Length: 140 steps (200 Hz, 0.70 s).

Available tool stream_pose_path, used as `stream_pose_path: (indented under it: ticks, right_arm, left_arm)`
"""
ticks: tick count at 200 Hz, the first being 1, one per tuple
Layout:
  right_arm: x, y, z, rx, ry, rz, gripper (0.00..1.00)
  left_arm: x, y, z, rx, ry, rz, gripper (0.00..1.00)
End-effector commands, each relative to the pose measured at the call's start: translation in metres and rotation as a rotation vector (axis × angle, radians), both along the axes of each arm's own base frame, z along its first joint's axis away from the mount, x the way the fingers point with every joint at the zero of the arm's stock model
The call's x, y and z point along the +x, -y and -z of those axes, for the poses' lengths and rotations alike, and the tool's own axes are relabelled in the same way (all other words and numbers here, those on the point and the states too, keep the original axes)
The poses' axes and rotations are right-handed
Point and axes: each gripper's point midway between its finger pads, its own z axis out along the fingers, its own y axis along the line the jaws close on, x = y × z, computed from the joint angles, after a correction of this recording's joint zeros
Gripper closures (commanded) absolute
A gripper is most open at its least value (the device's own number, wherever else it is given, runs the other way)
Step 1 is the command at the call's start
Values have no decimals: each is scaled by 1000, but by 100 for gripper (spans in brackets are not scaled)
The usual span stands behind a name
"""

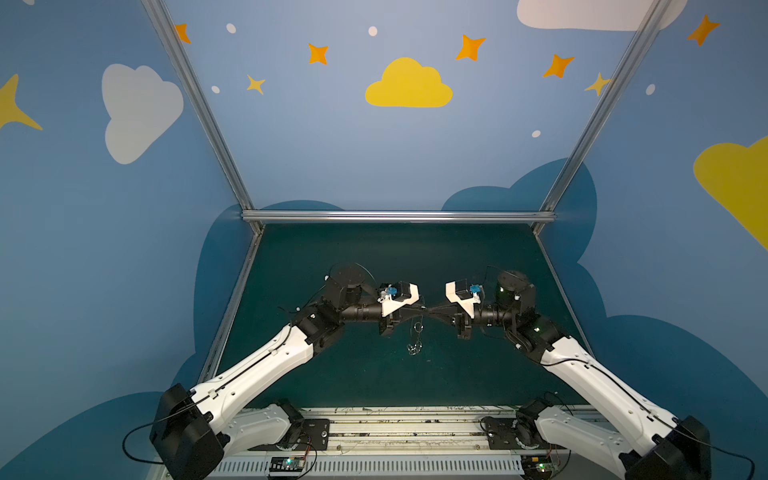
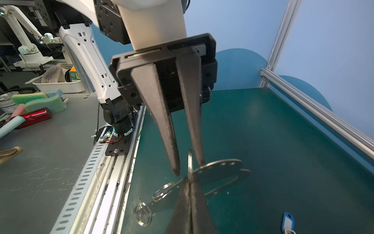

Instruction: Put the keys on the keyring

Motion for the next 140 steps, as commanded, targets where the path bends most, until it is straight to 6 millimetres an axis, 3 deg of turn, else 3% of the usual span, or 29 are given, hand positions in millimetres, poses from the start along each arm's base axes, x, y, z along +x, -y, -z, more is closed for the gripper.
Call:
stream_pose_path:
  ticks: [1, 21, 61, 71, 79, 140]
  right_arm:
    - [2, 1, -5, 17, 80, 23, 100]
    - [9, 3, 1, 5, 134, 64, 100]
    - [22, 9, 9, -23, 305, 146, 100]
    - [22, 9, 8, -35, 361, 145, 100]
    - [22, 10, 21, -60, 369, 144, 100]
    - [17, 14, 19, -44, 624, 153, 100]
  left_arm:
    - [6, -4, -4, 4, 6, -52, 57]
    - [11, -14, -7, -3, 28, -110, 51]
    - [10, -29, 5, 47, 19, -158, 53]
    - [8, -30, 7, 54, 15, -157, 54]
    - [8, -30, 10, 62, 13, -157, 55]
    - [9, -25, 21, 103, 17, -153, 61]
